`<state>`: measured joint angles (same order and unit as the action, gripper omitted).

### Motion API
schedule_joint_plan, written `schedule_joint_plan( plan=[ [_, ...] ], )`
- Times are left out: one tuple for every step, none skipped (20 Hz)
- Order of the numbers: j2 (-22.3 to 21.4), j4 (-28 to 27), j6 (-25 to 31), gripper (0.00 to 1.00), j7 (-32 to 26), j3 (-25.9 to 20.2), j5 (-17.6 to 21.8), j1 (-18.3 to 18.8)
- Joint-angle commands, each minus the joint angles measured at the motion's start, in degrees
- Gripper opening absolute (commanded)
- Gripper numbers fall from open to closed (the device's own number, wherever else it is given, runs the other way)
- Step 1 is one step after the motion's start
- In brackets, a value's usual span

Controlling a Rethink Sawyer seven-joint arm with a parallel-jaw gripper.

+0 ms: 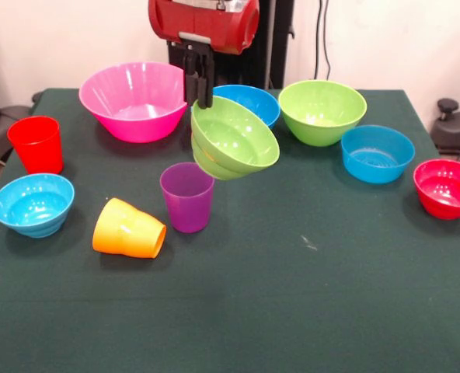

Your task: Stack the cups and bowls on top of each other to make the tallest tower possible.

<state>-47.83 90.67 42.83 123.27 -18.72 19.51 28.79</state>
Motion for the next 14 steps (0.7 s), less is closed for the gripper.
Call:
schedule_joint_plan(
  plan=[
    [3.2, 2.4, 1.5, 0.00, -11.4, -3.6, 4.4, 0.5],
    [3.3, 2.4, 1.4, 0.00, -11.5, -3.7, 4.5, 0.6],
    [3.4, 2.4, 1.3, 0.00, -11.5, -3.8, 4.5, 0.6],
    [3.5, 2.5, 1.2, 0.00, -11.5, -3.8, 4.5, 0.7],
    [3.5, 2.4, 1.2, 0.00, -11.6, -3.9, 4.6, 0.9],
    [3.5, 2.4, 1.2, 0.00, -11.7, -3.9, 4.6, 0.9],
    [3.4, 2.3, 1.4, 0.00, -12.0, -4.1, 4.6, 1.1],
    [3.5, 2.2, 1.5, 0.00, -12.2, -4.2, 4.7, 1.3],
    [3.5, 2.1, 1.8, 0.00, -12.6, -4.4, 4.6, 1.6],
    [3.5, 2.0, 1.9, 0.00, -12.8, -4.5, 4.7, 1.8],
    [3.5, 1.8, 2.2, 0.00, -13.2, -4.7, 4.6, 2.1],
    [3.4, 1.8, 2.4, 0.00, -13.4, -4.9, 4.6, 2.3],
    [3.1, 1.7, 3.0, 0.00, -13.8, -5.1, 4.5, 2.6],
    [3.0, 1.6, 3.4, 0.00, -14.0, -5.2, 4.4, 2.7]
  ],
)
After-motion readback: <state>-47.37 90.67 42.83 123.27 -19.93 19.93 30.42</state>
